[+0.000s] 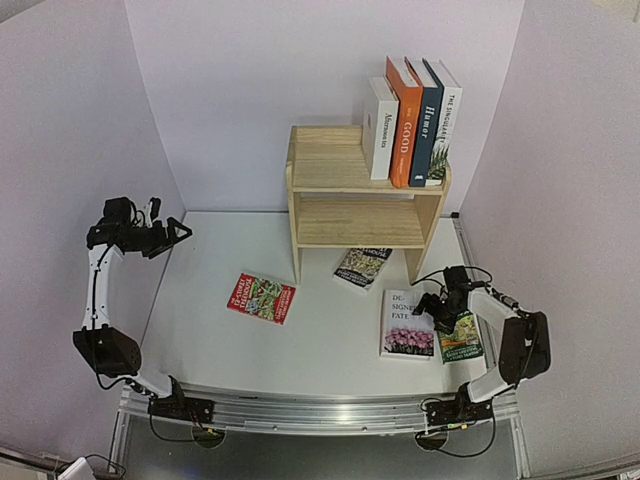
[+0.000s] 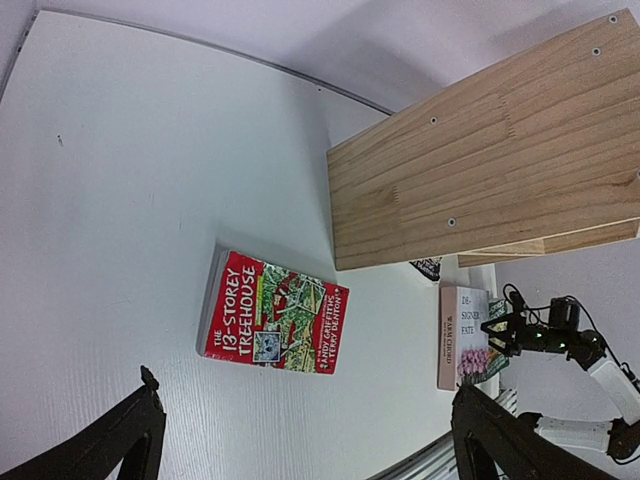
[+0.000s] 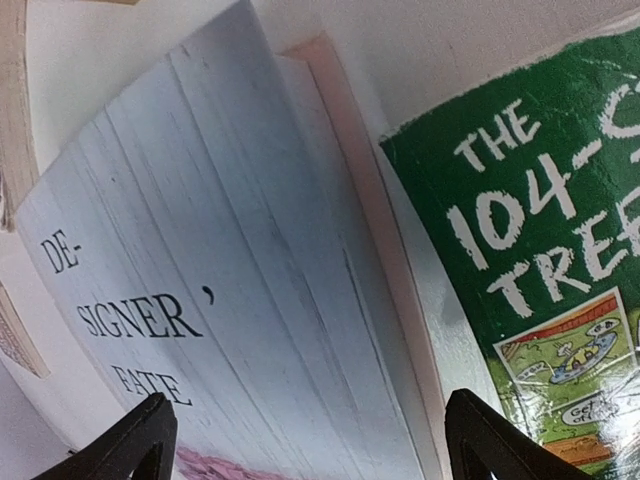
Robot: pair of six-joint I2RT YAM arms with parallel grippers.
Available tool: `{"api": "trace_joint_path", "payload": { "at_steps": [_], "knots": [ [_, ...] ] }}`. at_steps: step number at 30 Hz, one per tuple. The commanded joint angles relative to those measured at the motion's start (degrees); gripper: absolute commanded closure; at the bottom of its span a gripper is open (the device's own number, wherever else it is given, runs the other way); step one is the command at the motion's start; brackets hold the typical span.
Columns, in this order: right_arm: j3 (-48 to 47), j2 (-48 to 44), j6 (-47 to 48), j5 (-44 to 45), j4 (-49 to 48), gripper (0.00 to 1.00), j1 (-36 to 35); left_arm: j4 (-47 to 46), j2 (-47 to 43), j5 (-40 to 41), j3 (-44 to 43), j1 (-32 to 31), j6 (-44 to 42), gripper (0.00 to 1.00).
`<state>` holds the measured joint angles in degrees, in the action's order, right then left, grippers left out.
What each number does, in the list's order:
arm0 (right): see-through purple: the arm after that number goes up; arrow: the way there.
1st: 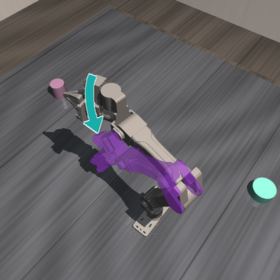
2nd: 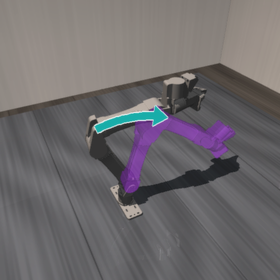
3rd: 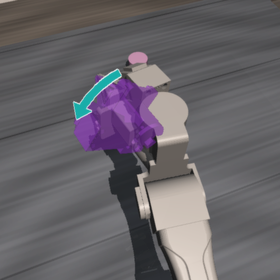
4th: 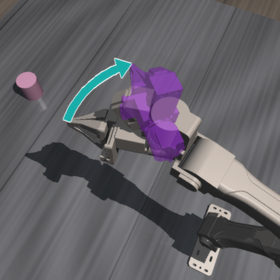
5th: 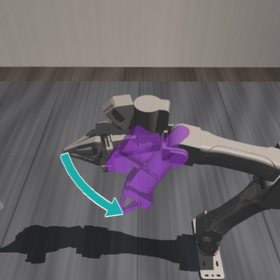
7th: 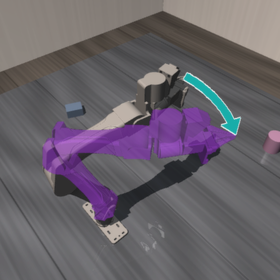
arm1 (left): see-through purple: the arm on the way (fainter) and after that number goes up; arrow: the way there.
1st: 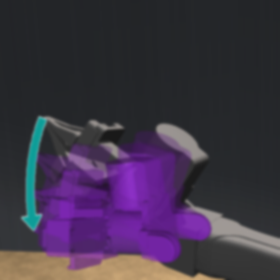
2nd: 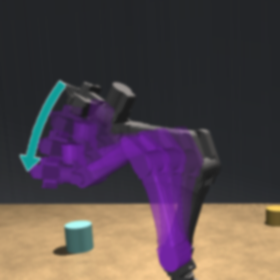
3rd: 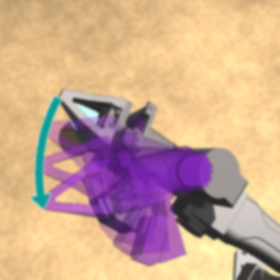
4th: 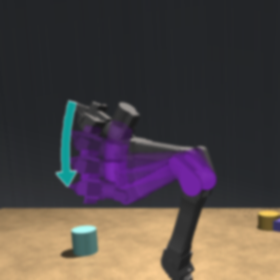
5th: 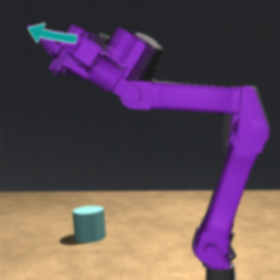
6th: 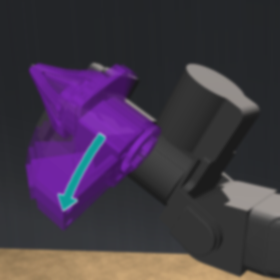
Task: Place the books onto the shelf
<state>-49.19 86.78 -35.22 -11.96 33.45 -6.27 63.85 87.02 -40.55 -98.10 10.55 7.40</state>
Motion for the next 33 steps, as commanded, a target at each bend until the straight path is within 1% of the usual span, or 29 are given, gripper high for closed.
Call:
{"api": "trace_joint_path", "payload": {
  "at_steps": [1,4,7,8,12,15,17,19,20,24,27,30,33],
  "knots": [
    [-4.5,-0.2,3.5,3.1,4.6,0.09,0.0,-2.1,-1.4,-1.5,0.0,-0.2,-0.4,0.0],
    [-4.4,0.8,3.8,1.1,3.2,0.07,0.0,-2.1,-1.3,-1.6,0.2,-0.2,-0.4,0.0],
    [-3.2,3.9,3.8,-3.8,0.4,0.11,0.0,-2.1,-1.3,-1.5,-0.1,-0.2,-0.4,0.0],
    [-2.8,4.7,3.8,-4.9,-0.5,0.13,0.0,-2.0,-1.3,-1.4,-0.2,-0.2,-0.4,0.0],
    [-2.6,6.4,4.2,-9.1,-2.5,0.32,0.0,-1.9,-1.4,-1.2,0.1,-0.3,-0.9,0.0],
    [-3.3,7.8,6.0,-14.6,-2.5,0.52,0.0,-2.0,-1.2,-1.3,0.5,-0.3,-0.9,0.01],
    [-2.7,8.8,6.9,-17.8,-3.0,0.72,-0.2,-2.2,-1.2,-1.4,0.8,-0.3,-1.0,0.01],
    [-1.5,8.8,7.2,-19.6,-4.1,0.96,-0.9,-2.4,-1.2,-1.4,1.2,-0.3,-1.1,0.01],
    [-1.1,8.7,7.2,-20.2,-4.5,1.0,-1.7,-2.3,-1.2,-1.4,1.8,-0.3,-1.2,0.01],
    [0.4,7.6,7.1,-21.5,-7.1,1.0,-6.6,-2.8,-1.2,-2.6,5.3,-0.8,-1.4,0.03],
    [-0.1,5.8,7.2,-20.4,-9.2,1.0,-12.7,-3.0,-1.2,-3.0,7.8,-2.7,-3.1,0.03],
    [-1.3,2.9,7.1,-18.1,-13.3,1.0,-20.3,-3.0,-1.6,-1.6,10.0,-7.7,-7.1,0.03],
    [-2.6,1.1,7.6,-14.2,-16.4,1.0,-26.3,-2.6,-1.1,0.9,12.7,-16.9,-13.0,0.01]
  ]
}}
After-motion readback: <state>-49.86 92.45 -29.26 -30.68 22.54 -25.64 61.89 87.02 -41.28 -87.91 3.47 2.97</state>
